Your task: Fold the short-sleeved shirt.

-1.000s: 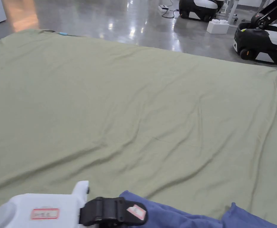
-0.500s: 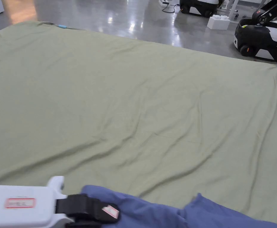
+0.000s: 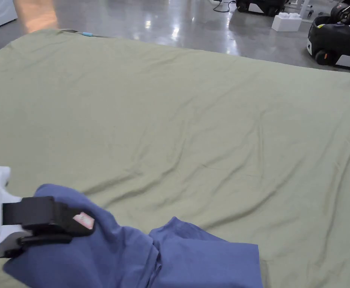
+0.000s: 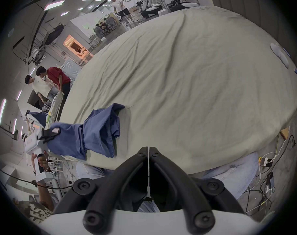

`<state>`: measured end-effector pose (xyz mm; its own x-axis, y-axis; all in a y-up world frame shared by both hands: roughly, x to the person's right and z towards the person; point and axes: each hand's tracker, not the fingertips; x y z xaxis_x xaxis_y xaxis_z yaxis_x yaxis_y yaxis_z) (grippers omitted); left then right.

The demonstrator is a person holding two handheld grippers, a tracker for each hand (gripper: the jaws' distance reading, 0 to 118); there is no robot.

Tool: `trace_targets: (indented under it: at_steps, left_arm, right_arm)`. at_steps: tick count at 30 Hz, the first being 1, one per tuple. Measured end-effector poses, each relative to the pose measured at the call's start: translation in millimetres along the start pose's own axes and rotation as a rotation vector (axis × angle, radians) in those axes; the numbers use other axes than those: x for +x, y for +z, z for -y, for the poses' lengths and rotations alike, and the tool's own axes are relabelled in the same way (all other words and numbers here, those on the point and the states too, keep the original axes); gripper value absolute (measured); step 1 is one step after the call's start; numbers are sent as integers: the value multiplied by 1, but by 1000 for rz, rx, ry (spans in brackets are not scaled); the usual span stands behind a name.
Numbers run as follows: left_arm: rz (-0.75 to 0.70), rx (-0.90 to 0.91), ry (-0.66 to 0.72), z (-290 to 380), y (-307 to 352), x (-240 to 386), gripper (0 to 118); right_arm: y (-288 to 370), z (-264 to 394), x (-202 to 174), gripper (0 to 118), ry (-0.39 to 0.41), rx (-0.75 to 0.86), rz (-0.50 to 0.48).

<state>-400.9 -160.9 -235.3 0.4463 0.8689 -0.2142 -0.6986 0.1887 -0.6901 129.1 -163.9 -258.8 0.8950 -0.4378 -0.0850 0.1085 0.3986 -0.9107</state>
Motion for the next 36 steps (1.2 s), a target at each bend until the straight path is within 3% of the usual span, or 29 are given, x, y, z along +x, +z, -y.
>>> trace_targets:
  at_steps: [4,10,13,16,18,20,21,23,25,26,28,32,33,36]
  left_arm:
    - [44,-95,-94,15,-56,36,18]
    - [-23,-262,-248,44,-151,67,18]
    - [-135,-322,-304,56,-191,67,18]
    - [-148,-317,-311,64,-204,73,19]
    - [-36,-302,-291,61,-198,76,45]
    - [130,-342,-203,58,-191,77,80]
    - [42,-390,-177,55,-186,69,81]
    - [117,-422,-98,53,-185,67,81]
    - [192,-470,-61,50,-183,63,79]
    - [182,-466,-67,49,-179,62,65]
    - [142,-386,-101,48,-167,58,7]
    - [-104,-329,-196,45,-152,44,4]
    - [483,-309,-7,53,-163,69,4]
    - [609,-384,38,66,-180,59,4]
  right_arm:
    - [1,2,8,3,-9,-1,-20]
    - [10,5,31,3,-66,30,2]
    - [14,9,40,3,-87,41,27]
    - [16,11,49,3,-112,46,41]
    - [15,12,52,3,-125,42,43]
    - [11,11,55,3,-133,33,41]
    - [9,11,55,3,-133,28,42]
    - [5,9,53,3,-127,19,39]
    - [3,8,50,3,-118,14,26]
    - [4,8,48,3,-111,14,16]
    - [5,7,47,3,-99,14,0]
    - [6,6,46,3,-87,16,0]
    - [6,6,47,3,-87,16,3]
    - [2,6,51,3,-105,8,8]
